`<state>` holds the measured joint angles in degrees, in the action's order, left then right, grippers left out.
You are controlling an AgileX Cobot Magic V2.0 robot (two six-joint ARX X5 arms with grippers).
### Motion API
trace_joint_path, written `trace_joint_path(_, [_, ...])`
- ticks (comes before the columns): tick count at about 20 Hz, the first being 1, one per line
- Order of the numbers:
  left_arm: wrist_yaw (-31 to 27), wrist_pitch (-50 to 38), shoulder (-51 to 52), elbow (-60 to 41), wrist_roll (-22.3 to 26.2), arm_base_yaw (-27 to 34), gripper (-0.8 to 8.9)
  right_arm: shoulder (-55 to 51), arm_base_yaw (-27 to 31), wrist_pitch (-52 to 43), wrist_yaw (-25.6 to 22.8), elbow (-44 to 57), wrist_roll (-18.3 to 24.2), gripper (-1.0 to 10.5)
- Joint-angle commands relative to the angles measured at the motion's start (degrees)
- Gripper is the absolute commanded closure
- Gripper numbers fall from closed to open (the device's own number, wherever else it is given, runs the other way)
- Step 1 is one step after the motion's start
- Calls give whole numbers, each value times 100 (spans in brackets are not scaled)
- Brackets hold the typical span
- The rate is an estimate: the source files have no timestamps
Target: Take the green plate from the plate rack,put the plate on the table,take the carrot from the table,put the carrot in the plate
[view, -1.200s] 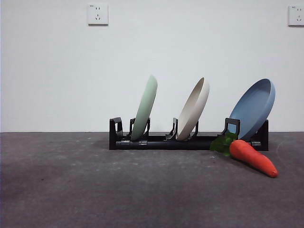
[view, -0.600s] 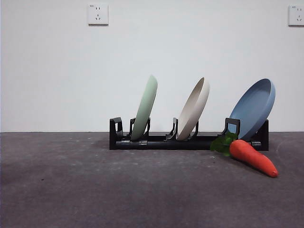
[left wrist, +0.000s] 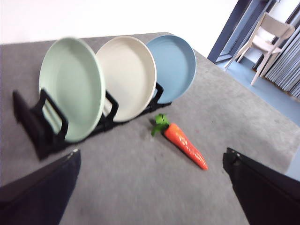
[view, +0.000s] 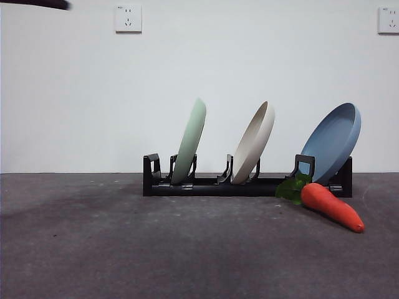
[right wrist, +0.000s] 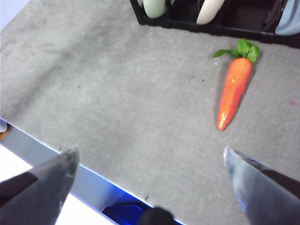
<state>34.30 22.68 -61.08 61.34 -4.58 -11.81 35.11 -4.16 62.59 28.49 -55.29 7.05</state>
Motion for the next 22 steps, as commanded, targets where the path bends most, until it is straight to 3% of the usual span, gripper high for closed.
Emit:
trace_joint_path(1, [-238,-315,-813,494,13,-289,191,70,-13,-35,2,-17,-13,317])
trace_joint_path(5, [-745,-579,-2376,1628,31,-732,191,177,-13,-33,-7,-17,-11,317])
trace_joint_path(12, [-1200,-623,-4505,3309,33,-988,191,238,-13,-33,-11,-17,-13,317])
trace_joint_path(15, [-1622,-966,-4988,3462,33,-1023,191,240,-13,-33,-11,-17,-13,317])
trace_joint_path(22, [-1921,-1130,-5512,3462,33,-1121,193,280,-13,-33,-15,-17,-13,317])
